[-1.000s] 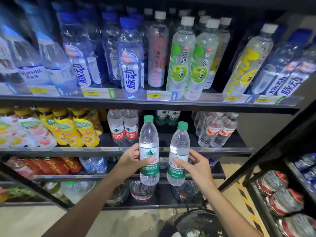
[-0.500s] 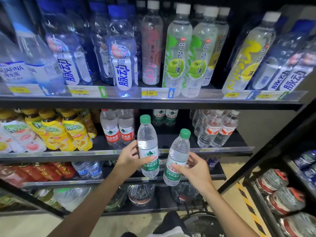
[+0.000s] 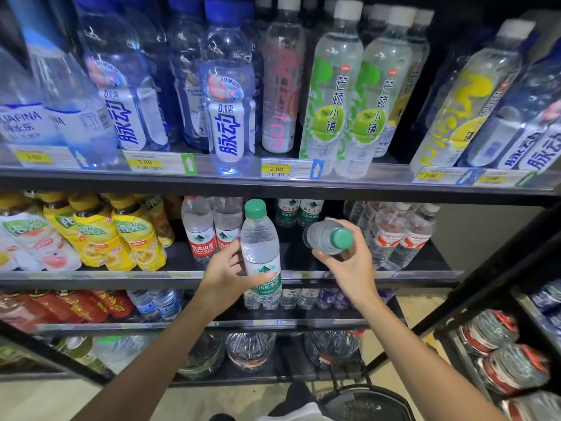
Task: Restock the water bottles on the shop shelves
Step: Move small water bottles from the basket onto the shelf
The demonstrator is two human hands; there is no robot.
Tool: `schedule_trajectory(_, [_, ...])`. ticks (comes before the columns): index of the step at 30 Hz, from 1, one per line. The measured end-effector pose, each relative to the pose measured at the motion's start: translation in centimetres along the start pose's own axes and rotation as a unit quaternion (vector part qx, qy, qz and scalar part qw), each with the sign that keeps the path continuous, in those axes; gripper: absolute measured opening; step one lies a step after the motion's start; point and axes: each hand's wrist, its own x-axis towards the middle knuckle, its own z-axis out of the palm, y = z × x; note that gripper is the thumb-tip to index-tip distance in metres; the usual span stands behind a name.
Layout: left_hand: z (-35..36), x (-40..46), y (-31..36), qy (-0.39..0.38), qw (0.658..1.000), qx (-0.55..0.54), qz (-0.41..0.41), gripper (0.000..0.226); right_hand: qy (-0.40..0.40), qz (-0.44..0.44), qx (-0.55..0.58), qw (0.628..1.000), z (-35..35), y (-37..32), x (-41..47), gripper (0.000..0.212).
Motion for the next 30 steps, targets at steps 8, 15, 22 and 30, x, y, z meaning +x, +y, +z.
schedule_trajectory(8, [-0.5, -0.1, 0.6, 0.005, 1.0, 0.01, 0.024, 0.068, 0.029, 0.122, -0.04, 0.991, 0.7, 4.0, 5.2, 0.044])
schedule_trajectory(15, [-0.5, -0.4, 0.5, -0.01, 0.997, 0.026, 0.073, 0.065, -0.022, 0.123, -0.127, 0.984, 0.6, 6.1, 7.9, 0.057])
schedule_trajectory(22, [0.2, 0.4, 0.6, -0.017, 0.995, 0.028, 0.092, 0.063, -0.066, 0.068, -0.244, 0.965, -0.1, 6.7, 8.9, 0.06])
schedule_trajectory(30, [2.0, 3.1, 0.4, 0.003, 0.989, 0.066, 0.133, 0.065, -0.065, 0.033, -0.233, 0.97, -0.3, 6.9, 8.8, 0.058])
